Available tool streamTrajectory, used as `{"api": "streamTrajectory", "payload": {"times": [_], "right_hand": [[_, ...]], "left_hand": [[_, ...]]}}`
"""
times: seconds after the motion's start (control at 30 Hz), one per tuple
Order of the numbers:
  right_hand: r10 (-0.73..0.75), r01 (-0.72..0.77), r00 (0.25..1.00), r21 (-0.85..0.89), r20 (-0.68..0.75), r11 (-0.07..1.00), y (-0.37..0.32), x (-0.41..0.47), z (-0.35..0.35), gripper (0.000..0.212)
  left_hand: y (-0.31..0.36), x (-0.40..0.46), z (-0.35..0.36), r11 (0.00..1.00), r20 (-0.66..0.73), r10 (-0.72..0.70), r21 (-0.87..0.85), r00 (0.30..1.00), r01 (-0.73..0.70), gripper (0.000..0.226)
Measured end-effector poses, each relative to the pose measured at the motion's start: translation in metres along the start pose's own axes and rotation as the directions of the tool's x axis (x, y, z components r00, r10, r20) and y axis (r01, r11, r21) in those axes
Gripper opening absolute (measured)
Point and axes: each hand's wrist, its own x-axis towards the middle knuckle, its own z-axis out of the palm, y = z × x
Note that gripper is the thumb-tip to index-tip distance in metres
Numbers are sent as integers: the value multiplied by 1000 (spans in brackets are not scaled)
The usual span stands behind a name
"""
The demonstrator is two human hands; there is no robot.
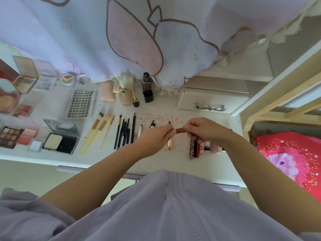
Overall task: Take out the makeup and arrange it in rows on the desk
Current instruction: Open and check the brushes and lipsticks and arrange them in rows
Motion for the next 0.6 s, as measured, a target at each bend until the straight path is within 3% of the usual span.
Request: {"api": "streamTrajectory", "payload": {"times": [0.07, 0.17, 0.3, 0.4, 0.53, 0.6], "right_hand": [[9, -9, 1000, 61, -5, 998, 0, -5, 3, 22], [48, -48, 999, 74, -10, 996, 1, -9, 8, 40], [12, -10, 1000, 103, -24, 995, 3, -16, 12, 20], [41, -37, 999, 149, -24, 988, 6, -17, 15, 34], [22, -20, 1000, 194, -9, 981, 6, -20, 17, 24], [59, -55, 998, 191, -15, 980, 6, -21, 18, 34]], "left_hand": [[-3, -3, -1, 1000, -7, 16, -12, 1000, -16, 29], [-4, -8, -2, 998, -3, 56, 8, 998, -56, 28], [-5, -12, -2, 996, 14, 80, 31, 997, -81, 29], [-6, -12, -2, 995, 10, 99, 20, 995, -99, 29], [-5, -13, -4, 992, 8, 122, 37, 993, -122, 31], [-7, -13, -5, 992, 17, 121, 36, 992, -122, 32]]}}
